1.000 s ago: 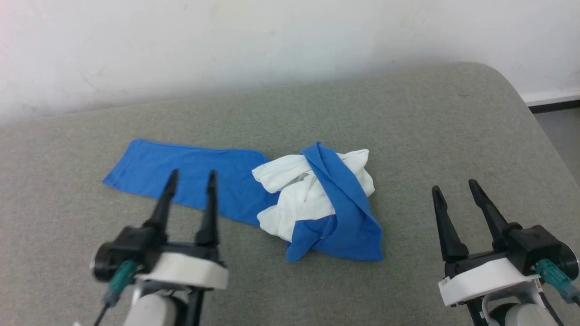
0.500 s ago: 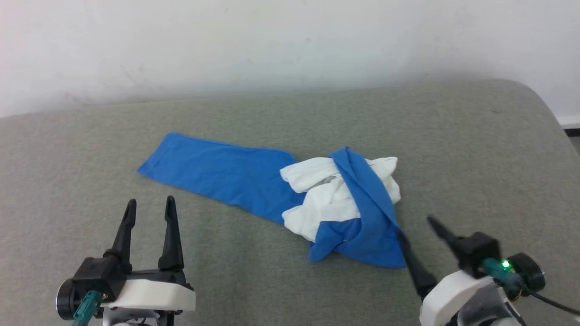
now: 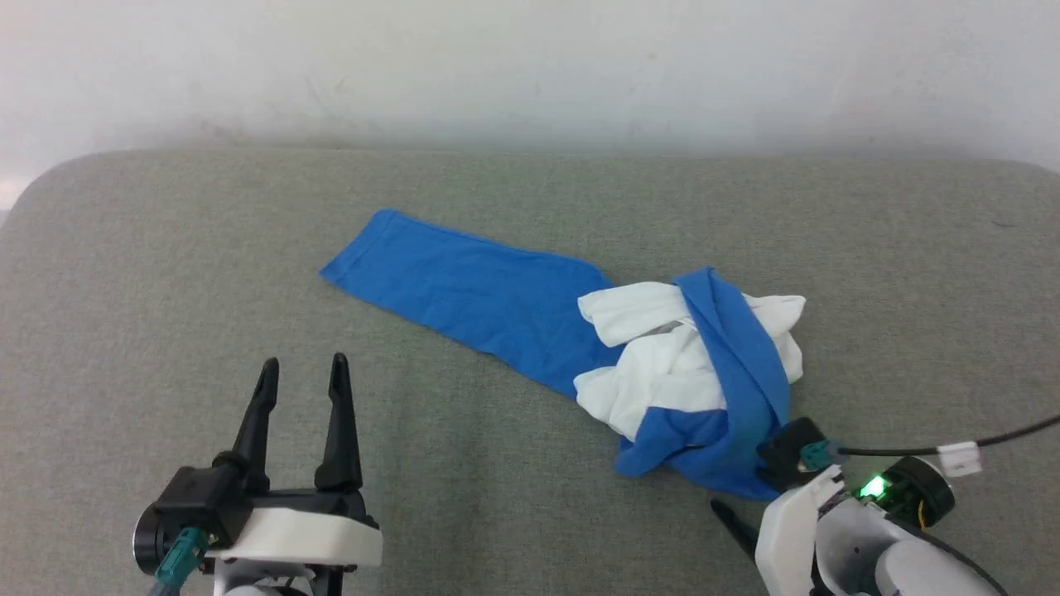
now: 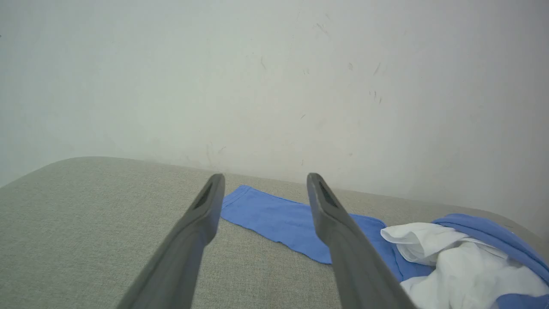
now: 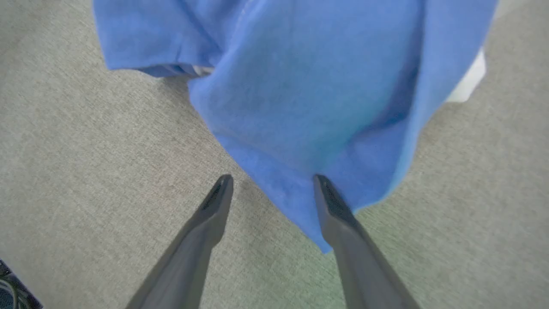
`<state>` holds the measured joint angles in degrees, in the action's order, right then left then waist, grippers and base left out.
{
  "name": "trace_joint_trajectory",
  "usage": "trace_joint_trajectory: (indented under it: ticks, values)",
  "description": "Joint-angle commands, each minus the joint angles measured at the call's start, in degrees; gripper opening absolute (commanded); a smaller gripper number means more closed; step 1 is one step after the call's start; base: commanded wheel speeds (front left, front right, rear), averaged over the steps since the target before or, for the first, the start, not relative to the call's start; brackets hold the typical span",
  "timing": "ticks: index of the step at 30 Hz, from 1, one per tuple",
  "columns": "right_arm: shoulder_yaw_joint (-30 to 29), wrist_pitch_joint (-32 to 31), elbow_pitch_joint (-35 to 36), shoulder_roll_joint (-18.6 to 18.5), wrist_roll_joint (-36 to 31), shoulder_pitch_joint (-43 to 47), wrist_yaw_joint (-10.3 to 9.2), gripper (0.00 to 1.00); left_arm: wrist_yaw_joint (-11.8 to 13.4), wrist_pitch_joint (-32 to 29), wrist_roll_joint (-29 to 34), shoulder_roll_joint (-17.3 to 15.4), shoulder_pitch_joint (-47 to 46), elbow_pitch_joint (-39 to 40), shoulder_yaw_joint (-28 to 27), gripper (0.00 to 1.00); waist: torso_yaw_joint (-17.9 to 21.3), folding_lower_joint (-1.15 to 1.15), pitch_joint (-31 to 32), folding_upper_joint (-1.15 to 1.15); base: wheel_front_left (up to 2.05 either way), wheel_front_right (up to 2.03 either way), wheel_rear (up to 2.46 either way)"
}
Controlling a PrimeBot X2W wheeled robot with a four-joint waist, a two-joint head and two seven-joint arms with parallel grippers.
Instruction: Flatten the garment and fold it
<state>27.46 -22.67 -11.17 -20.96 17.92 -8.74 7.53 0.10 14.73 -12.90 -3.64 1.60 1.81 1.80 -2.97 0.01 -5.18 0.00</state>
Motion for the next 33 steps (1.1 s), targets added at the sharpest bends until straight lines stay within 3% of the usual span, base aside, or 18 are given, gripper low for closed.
trace_joint_trajectory:
  ticks: [1, 7, 9, 10, 11, 15, 22, 27, 33]
  values:
    - [1.3, -0.2, -1.8, -0.3, 1.5, -1.5, -0.04, 1.00, -0.3, 0.3, 0.6, 0.3, -1.2, -0.1, 0.0, 1.00, -1.0, -0.01, -0.8, 0.00, 0.00, 0.00, 0.00]
    - [7.2, -4.4, -11.8, -1.6, 8.6, -5.3, -0.04, 1.00, -0.6, 0.3, 0.4, 0.6, -1.8, -0.3, 0.0, 1.00, -2.1, -0.01, -1.2, 0.00, 0.00, 0.00, 0.00]
    - [7.9, -6.0, -14.1, -1.5, 11.2, -5.8, -0.04, 0.54, -0.6, 0.3, 0.3, 0.7, -1.8, -0.4, 0.0, 1.00, -2.2, -0.01, -1.2, 0.00, 0.00, 0.00, 0.00]
    - [8.2, -6.3, -14.4, -1.4, 12.5, -6.0, -0.04, 0.39, -0.6, 0.3, 0.3, 0.7, -1.7, -0.5, 0.0, 1.00, -2.2, -0.01, -1.1, 0.00, 0.00, 0.00, 0.00]
    - [8.5, -5.8, -14.1, -1.4, 13.4, -6.4, -0.04, 0.00, -0.6, 0.3, 0.3, 0.7, -1.6, -0.4, -0.1, 1.00, -2.0, -0.01, -1.0, 0.00, 0.00, 0.00, 0.00]
    - [8.8, -1.5, -10.1, -2.6, 14.1, -8.8, -0.04, 0.00, 0.0, 0.3, 0.1, 0.7, -1.2, -0.3, -0.2, 1.00, -0.8, -0.01, -0.6, 0.00, 0.00, 0.00, 0.00]
    - [2.6, 4.9, 3.0, -4.5, 10.9, -11.0, -0.04, 0.00, -0.1, 0.3, 0.6, 0.8, -0.4, -0.2, -0.9, 1.00, 3.0, -0.01, 0.2, 0.00, 0.00, 0.00, 0.00]
    - [-6.9, 5.4, 9.3, -4.9, 9.4, -10.3, -0.04, 0.00, 0.1, 0.3, 0.2, 0.8, -1.0, 0.3, -0.3, 1.00, 4.9, -0.01, 0.0, 0.00, 0.00, 0.00, 0.00]
    - [-23.1, 4.1, 5.1, -4.1, 8.8, -6.8, -0.04, 0.00, 0.4, 0.3, -0.1, 0.8, -1.9, 0.3, 0.8, 1.00, 5.5, -0.01, -1.1, 0.00, 0.00, 0.00, 0.00]
